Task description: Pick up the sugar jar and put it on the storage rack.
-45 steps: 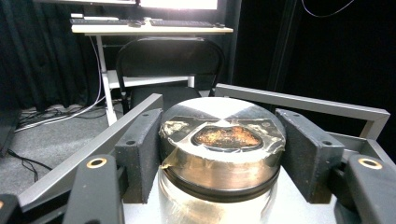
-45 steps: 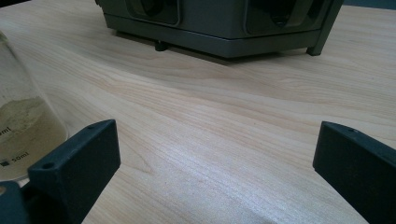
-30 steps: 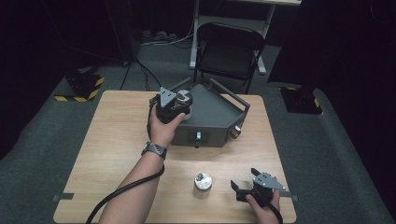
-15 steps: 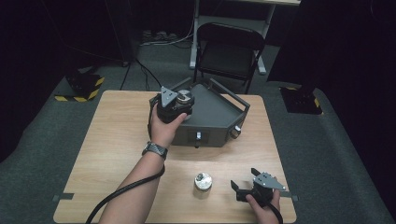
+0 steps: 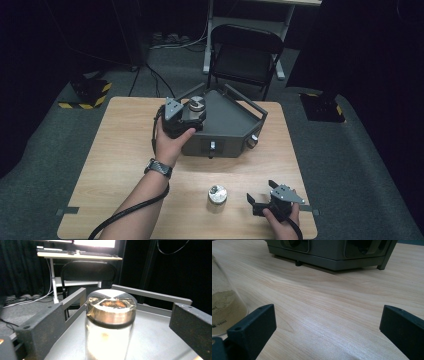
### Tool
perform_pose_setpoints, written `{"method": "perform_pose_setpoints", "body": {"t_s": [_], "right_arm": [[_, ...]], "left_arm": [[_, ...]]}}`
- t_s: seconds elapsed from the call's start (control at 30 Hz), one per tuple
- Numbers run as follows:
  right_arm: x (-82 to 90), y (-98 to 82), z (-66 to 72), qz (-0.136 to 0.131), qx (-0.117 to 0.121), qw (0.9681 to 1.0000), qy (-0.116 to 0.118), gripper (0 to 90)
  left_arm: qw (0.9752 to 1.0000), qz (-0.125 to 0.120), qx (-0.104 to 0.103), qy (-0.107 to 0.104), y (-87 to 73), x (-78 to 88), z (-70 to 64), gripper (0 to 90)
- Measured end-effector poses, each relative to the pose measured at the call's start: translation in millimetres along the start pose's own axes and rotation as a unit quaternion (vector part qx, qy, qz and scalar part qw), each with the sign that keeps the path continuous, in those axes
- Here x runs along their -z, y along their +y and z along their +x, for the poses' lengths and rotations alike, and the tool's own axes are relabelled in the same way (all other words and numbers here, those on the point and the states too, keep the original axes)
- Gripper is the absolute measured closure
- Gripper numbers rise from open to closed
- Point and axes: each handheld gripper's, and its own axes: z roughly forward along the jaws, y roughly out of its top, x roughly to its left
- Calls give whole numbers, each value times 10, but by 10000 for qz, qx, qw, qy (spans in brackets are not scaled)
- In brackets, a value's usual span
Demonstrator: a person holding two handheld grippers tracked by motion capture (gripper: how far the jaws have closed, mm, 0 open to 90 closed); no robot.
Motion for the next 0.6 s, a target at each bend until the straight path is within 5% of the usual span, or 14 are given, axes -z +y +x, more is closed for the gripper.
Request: {"method": "perform_pose_setpoints", "body": {"t_s": [0.6], "right_arm": [[-9,16,6,44,60,10000,17,7]], "left_arm": [[9998,-38,-173,-33,-113,519,114,5]]}}
